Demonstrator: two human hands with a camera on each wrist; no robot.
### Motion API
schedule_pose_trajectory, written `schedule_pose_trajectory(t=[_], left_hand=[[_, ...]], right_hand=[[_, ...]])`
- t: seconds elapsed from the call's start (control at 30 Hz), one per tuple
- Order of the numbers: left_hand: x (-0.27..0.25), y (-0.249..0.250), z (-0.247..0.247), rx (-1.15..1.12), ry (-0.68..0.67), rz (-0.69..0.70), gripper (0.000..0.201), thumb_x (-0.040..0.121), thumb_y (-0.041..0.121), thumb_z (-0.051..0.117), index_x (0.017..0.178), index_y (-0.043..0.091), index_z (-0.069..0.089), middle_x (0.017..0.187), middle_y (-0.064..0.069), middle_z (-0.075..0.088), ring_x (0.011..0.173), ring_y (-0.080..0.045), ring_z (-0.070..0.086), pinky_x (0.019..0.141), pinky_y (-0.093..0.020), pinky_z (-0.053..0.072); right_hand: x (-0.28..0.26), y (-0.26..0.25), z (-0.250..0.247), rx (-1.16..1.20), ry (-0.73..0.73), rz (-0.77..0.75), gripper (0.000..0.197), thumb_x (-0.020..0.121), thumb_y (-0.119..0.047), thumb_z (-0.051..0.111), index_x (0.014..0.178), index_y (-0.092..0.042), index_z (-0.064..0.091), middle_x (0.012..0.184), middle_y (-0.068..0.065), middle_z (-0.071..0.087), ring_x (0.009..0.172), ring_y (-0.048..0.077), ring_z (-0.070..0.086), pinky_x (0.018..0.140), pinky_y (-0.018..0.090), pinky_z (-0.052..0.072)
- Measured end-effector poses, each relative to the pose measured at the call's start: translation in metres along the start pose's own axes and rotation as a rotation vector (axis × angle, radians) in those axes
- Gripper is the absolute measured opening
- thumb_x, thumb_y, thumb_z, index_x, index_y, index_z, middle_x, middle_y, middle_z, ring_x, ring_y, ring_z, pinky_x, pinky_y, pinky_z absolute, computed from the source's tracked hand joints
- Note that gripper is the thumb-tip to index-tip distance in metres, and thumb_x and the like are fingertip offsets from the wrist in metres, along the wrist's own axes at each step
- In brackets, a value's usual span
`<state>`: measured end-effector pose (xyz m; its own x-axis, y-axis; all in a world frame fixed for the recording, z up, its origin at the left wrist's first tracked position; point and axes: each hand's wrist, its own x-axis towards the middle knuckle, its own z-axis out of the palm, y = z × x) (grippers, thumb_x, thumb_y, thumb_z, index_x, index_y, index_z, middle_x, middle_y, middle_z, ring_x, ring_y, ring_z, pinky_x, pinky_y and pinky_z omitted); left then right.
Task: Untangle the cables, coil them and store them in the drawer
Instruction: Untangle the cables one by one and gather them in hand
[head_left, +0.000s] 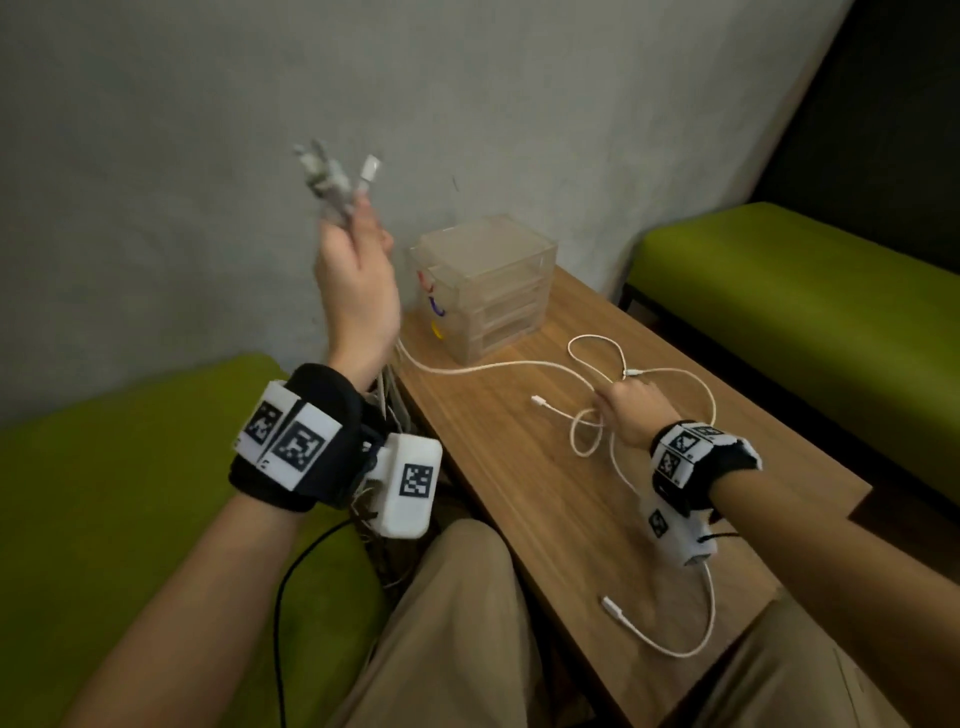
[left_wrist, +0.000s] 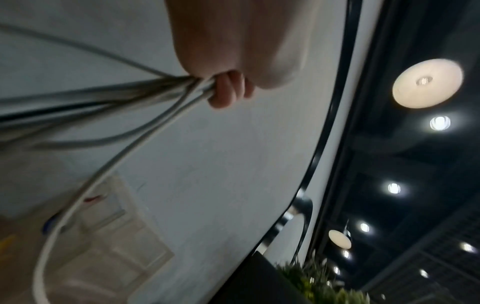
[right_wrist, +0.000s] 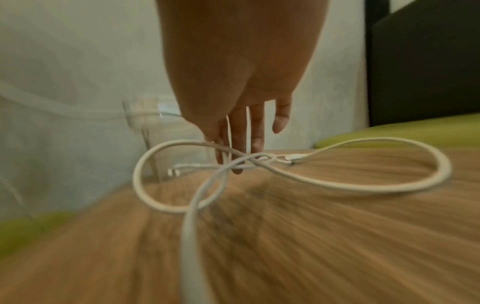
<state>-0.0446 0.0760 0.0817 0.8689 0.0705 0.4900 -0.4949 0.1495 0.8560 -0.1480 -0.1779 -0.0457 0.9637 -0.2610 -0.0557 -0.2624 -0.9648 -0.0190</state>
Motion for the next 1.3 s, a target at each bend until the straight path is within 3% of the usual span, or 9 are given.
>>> schedule_pose_trajectory(t=[0.13,0.2,0.3,0.5,0.67,0.87,1.03,1.17,1.3], left_hand=[[-0.039,-0.019,0.020,0.222,-0.383,-0.021,0.028,0.096,0.035,0.034,0.079,0.025,0.054,0.062,0.007,0.047,0.046,-0.007,0.039,0.047,-0.026,0.033],[-0.062,-0.022,0.034,0.322,-0.536,0.013,0.023,0.098,0.026,0.037,0.089,0.016,0.055,0.072,0.010,0.049,0.060,0.003,0.043,0.055,-0.010,0.036],[-0.085,-0.030,0.053,0.360,-0.723,0.017,0.014,0.098,0.019,0.039,0.089,0.016,0.050,0.084,0.006,0.048,0.073,0.002,0.045,0.067,-0.004,0.035],[-0.086,-0.060,0.071,0.508,-0.878,-0.051,0.030,0.097,0.023,0.039,0.104,0.000,0.058,0.104,-0.015,0.062,0.098,-0.025,0.057,0.085,-0.031,0.042],[-0.078,-0.051,0.062,0.498,-0.752,0.031,0.024,0.098,0.021,0.039,0.088,0.005,0.054,0.069,0.004,0.049,0.060,-0.009,0.043,0.055,-0.019,0.026],[-0.041,-0.007,0.042,0.367,-0.302,0.018,0.036,0.099,0.024,0.037,0.063,0.022,0.038,0.055,0.008,0.036,0.037,0.000,0.034,0.040,-0.012,0.031],[-0.005,0.014,0.020,0.335,-0.062,0.105,0.036,0.098,0.027,0.040,0.061,0.025,0.038,0.057,0.009,0.041,0.045,0.007,0.044,0.046,-0.012,0.032],[-0.008,0.003,0.018,0.447,-0.187,0.025,0.031,0.098,0.029,0.039,0.070,0.017,0.044,0.063,0.005,0.044,0.054,-0.005,0.040,0.048,-0.014,0.032],[-0.036,-0.011,0.020,0.418,-0.209,0.128,0.025,0.098,0.019,0.038,0.092,0.003,0.056,0.100,-0.002,0.044,0.079,-0.010,0.045,0.071,-0.005,0.033]], right_hand=[[0.004,-0.020,-0.025,0.044,0.118,-0.123,0.028,0.099,-0.026,0.033,0.095,-0.011,0.057,0.093,0.013,0.066,0.089,0.036,0.060,0.075,0.039,0.038],[0.002,-0.030,-0.033,0.052,0.200,-0.226,0.026,0.100,-0.025,0.034,0.098,-0.010,0.054,0.089,0.013,0.066,0.082,0.035,0.061,0.070,0.038,0.037],[-0.005,-0.036,-0.038,0.153,0.232,-0.293,0.025,0.099,-0.023,0.034,0.103,-0.005,0.051,0.083,0.016,0.066,0.071,0.036,0.061,0.065,0.043,0.043],[-0.015,-0.035,-0.039,0.238,0.270,-0.381,0.022,0.096,-0.012,0.043,0.090,0.003,0.058,0.089,0.017,0.062,0.076,0.031,0.057,0.066,0.028,0.036],[-0.006,-0.020,-0.020,0.268,0.267,-0.306,0.016,0.092,-0.018,0.049,0.086,-0.005,0.057,0.086,0.007,0.052,0.071,0.024,0.053,0.073,0.042,0.045],[-0.013,-0.003,0.013,0.135,0.015,-0.179,0.020,0.095,-0.026,0.045,0.099,-0.011,0.058,0.098,0.008,0.054,0.090,0.025,0.055,0.088,0.045,0.043],[-0.012,-0.002,0.024,0.075,-0.145,-0.099,0.034,0.098,-0.032,0.036,0.098,-0.011,0.063,0.113,0.009,0.050,0.111,0.026,0.046,0.097,0.043,0.035],[-0.009,-0.022,0.007,0.301,0.084,-0.135,0.033,0.099,-0.023,0.036,0.089,0.000,0.058,0.094,0.016,0.055,0.089,0.031,0.051,0.082,0.043,0.041],[-0.010,-0.049,-0.020,0.665,0.323,-0.181,0.022,0.099,-0.017,0.036,0.079,-0.012,0.045,0.064,-0.001,0.049,0.059,0.019,0.047,0.061,0.028,0.036]])
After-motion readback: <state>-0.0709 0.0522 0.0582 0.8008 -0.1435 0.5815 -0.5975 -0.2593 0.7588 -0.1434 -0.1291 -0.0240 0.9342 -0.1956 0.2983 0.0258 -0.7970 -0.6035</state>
